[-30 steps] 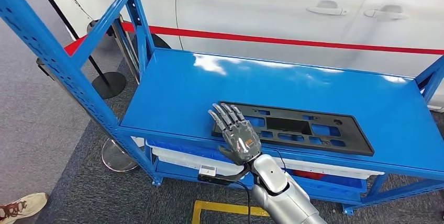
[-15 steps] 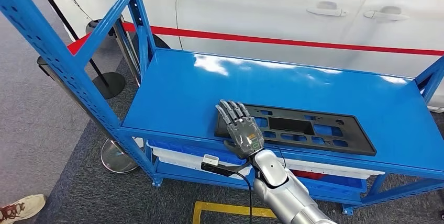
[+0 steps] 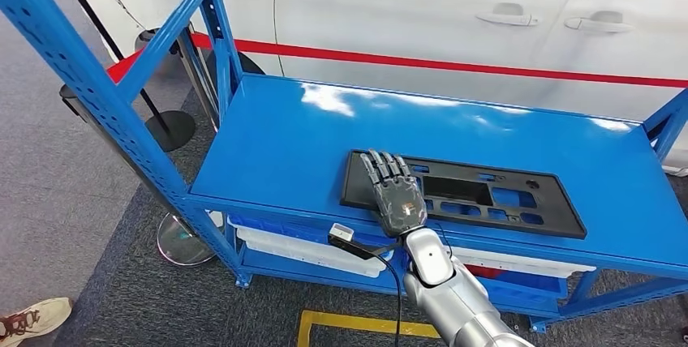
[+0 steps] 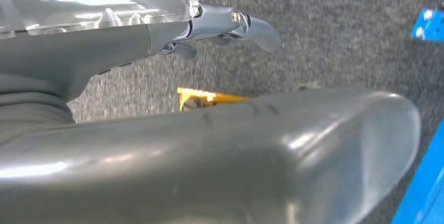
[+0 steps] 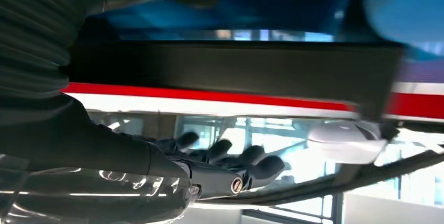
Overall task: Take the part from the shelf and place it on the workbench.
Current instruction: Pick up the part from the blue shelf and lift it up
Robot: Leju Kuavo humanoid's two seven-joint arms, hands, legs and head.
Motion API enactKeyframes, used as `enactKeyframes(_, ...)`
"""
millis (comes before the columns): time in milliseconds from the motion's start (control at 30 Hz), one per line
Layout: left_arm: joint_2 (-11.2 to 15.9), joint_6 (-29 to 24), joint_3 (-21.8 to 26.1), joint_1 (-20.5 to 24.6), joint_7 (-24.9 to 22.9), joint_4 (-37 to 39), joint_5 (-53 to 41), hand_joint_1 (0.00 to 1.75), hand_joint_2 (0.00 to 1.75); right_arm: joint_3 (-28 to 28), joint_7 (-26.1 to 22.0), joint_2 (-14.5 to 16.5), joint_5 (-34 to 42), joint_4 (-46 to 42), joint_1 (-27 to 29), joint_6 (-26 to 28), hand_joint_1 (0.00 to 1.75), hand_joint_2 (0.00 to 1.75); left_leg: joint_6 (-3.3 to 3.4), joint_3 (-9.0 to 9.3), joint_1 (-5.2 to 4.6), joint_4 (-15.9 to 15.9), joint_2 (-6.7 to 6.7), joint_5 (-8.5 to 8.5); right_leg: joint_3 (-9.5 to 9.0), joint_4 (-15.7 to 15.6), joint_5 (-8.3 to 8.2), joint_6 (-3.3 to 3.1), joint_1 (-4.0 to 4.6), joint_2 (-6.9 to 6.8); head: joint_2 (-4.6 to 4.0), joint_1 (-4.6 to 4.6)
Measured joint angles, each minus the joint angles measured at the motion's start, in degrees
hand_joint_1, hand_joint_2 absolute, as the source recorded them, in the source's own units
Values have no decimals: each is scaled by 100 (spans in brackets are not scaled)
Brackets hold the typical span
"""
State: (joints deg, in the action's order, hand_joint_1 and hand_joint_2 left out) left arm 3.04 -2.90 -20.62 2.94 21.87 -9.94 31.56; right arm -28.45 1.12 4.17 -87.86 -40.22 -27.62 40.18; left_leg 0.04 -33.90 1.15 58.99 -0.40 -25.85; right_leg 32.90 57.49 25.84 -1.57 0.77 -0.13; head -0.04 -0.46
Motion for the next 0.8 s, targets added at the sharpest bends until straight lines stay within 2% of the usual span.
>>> enactKeyframes(67,-3,-2,-1,2,8,0,8,0,0,54,45,-3,-25,11,-6,0,131,175,-41,-48,-16,141,4,-115,-84,-178,-93,-23,-43,-14,0,-5)
enactKeyframes(100,-1,-5,-1,4,10,0,9,0,0,73,58,-4,-31,15,-7,0,140,175,-53,-150,-17,377,6,-259,-114,-240,-128,-25,-63,-23,0,-9)
enactKeyframes(167,5,-14,-1,5,9,0,11,0,0,103,66,-4,-52,27,11,-1,159,175,-94,-474,-6,1073,5,-594,-102,-236,-136,-42,-50,-27,0,-15)
enactKeyframes(200,8,-19,-1,2,9,0,12,0,0,124,66,-4,-68,33,34,-1,168,175,-121,-602,3,1340,6,-675,-86,-210,-126,-40,-49,-26,0,-14)
enactKeyframes(233,10,-25,-1,-3,8,0,13,0,0,145,67,-4,-84,38,57,-1,169,175,-147,-647,12,1431,8,-653,-70,-177,-110,-32,-51,-23,0,-14)
enactKeyframes(267,13,-29,-1,-6,8,0,13,0,0,168,68,-6,-96,40,73,-1,170,175,-168,-583,22,1298,10,-527,-56,-133,-87,-16,-60,-18,0,-15)
enactKeyframes(333,20,-36,-1,-1,8,0,14,0,0,217,73,-11,-111,40,85,-1,171,175,-188,-238,42,618,17,-202,-24,-11,-17,43,-82,-8,0,-15)
enactKeyframes(400,25,-36,-1,14,9,0,13,0,0,270,82,-19,-120,38,84,-1,171,175,-132,-18,39,161,8,-82,34,121,49,111,-71,0,0,-11)
enactKeyframes(500,24,-18,-3,20,17,0,11,0,0,333,74,-27,-132,28,96,-1,171,175,-2,-33,17,129,1,-82,88,170,56,184,-59,14,0,4)
enactKeyframes(567,23,9,-3,27,32,0,11,0,0,368,65,-31,-132,19,112,-1,171,175,62,-39,35,104,7,-51,152,310,166,238,-74,17,0,12)
enactKeyframes(600,24,23,-3,34,47,0,11,0,0,385,64,-32,-130,13,116,-1,171,175,90,-40,48,88,10,-35,246,520,303,271,-88,17,0,19)
enactKeyframes(667,30,52,-3,39,97,0,9,0,0,410,61,-34,-123,4,127,-1,171,175,115,-48,46,76,12,-24,554,1190,652,329,-121,15,0,33)
enactKeyframes(700,30,71,-3,36,129,0,8,0,0,419,58,-36,-119,3,141,-1,171,175,118,-51,44,74,12,-22,718,1527,782,349,-137,15,0,33)
enactKeyframes(733,31,92,-4,34,161,0,6,0,0,425,53,-38,-115,3,160,-1,170,175,118,-54,44,74,10,-22,825,1733,822,361,-148,14,0,33)
enactKeyframes(767,31,111,-4,33,188,0,4,0,44,430,49,-41,-112,3,178,-1,169,175,117,-54,45,75,7,-23,850,1760,761,364,-157,14,0,33)
enactKeyframes(800,31,127,-5,33,215,0,3,0,87,434,46,-44,-109,2,188,-1,169,175,114,-49,46,75,2,-24,767,1565,598,357,-162,14,0,33)
